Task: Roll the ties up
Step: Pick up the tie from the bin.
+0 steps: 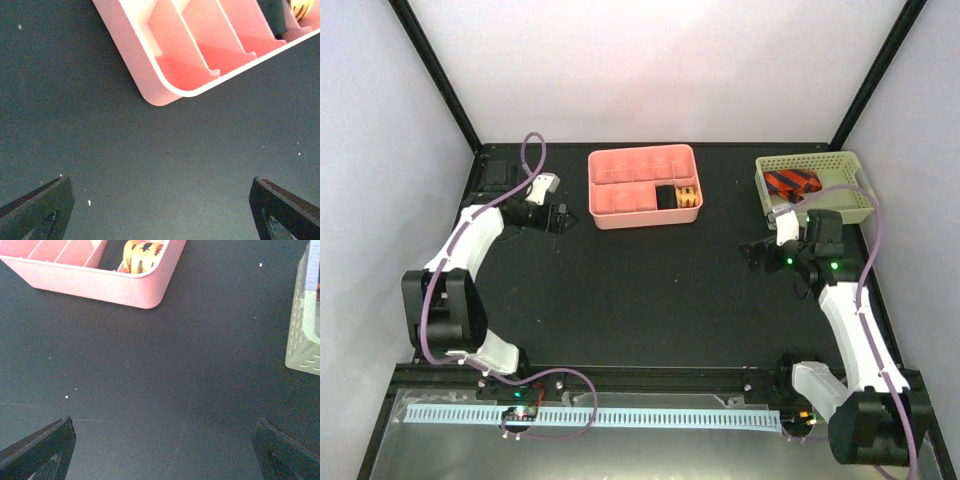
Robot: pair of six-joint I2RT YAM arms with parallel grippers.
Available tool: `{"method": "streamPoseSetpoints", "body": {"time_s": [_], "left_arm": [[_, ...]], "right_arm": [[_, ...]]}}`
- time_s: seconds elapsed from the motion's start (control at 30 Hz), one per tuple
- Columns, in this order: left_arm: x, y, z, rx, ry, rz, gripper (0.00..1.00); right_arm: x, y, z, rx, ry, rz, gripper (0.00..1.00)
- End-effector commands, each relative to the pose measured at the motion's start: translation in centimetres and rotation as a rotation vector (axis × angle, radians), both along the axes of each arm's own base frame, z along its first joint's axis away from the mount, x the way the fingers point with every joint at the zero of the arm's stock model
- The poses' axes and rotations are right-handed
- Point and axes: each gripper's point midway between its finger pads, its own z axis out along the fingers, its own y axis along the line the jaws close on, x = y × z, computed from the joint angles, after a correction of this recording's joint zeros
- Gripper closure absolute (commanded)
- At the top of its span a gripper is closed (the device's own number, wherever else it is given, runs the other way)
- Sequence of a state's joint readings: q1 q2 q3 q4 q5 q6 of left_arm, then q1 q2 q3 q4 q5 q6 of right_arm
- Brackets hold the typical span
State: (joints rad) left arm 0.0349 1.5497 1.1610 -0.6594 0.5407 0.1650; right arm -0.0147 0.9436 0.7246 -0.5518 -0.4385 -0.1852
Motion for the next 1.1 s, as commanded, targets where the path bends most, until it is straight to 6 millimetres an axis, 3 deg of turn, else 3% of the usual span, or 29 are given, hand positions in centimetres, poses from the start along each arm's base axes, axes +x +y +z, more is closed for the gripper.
{"method": "streamPoseSetpoints", "body": {"time_s": [0.0, 0.1, 0.2, 0.33, 0.37, 0.53, 0.7, 0.9, 1.07], "left_arm": [[-1.3, -0.5, 3.7, -0.001, -0.066, -0.044, 0.01], [-2.4, -1.2, 5.0, -0.038, -0.084, -0.07, 0.01], [-2.8, -1.2, 5.9, -0.039, -0.126, -0.069, 0.01], [-2.9, -0.9, 6.7, -0.022, -0.158, -0.059, 0.01], [-2.9, -0.9, 6.8, -0.022, -0.163, -0.057, 0.01], [-3.0, -0.9, 6.9, -0.026, -0.16, -0.056, 0.01], [-2.9, -0.9, 6.5, -0.033, -0.15, -0.057, 0.01], [-2.8, -0.9, 6.1, -0.035, -0.136, -0.056, 0.01], [-2.7, -0.8, 5.7, -0.032, -0.127, -0.053, 0.01]], "right_arm": [[2.9, -1.3, 2.3, -0.055, -0.01, -0.035, 0.0], [6.4, -2.8, 4.4, -0.081, 0.027, -0.047, 0.0], [10.9, -5.7, 6.4, -0.108, 0.024, -0.096, 0.0], [16.8, -9.4, 5.7, -0.163, 0.079, -0.163, 0.0], [18.3, -11.2, 5.8, -0.175, 0.079, -0.205, 0.0], [23.7, -17.0, 1.0, -0.254, 0.166, -0.348, 0.0], [27.0, -20.5, -3.1, -0.348, 0.219, -0.409, 0.03], [29.6, -21.7, -6.9, -0.369, 0.241, -0.424, 0.16], [30.2, -21.4, -8.9, -0.343, 0.26, -0.415, 0.47]]}}
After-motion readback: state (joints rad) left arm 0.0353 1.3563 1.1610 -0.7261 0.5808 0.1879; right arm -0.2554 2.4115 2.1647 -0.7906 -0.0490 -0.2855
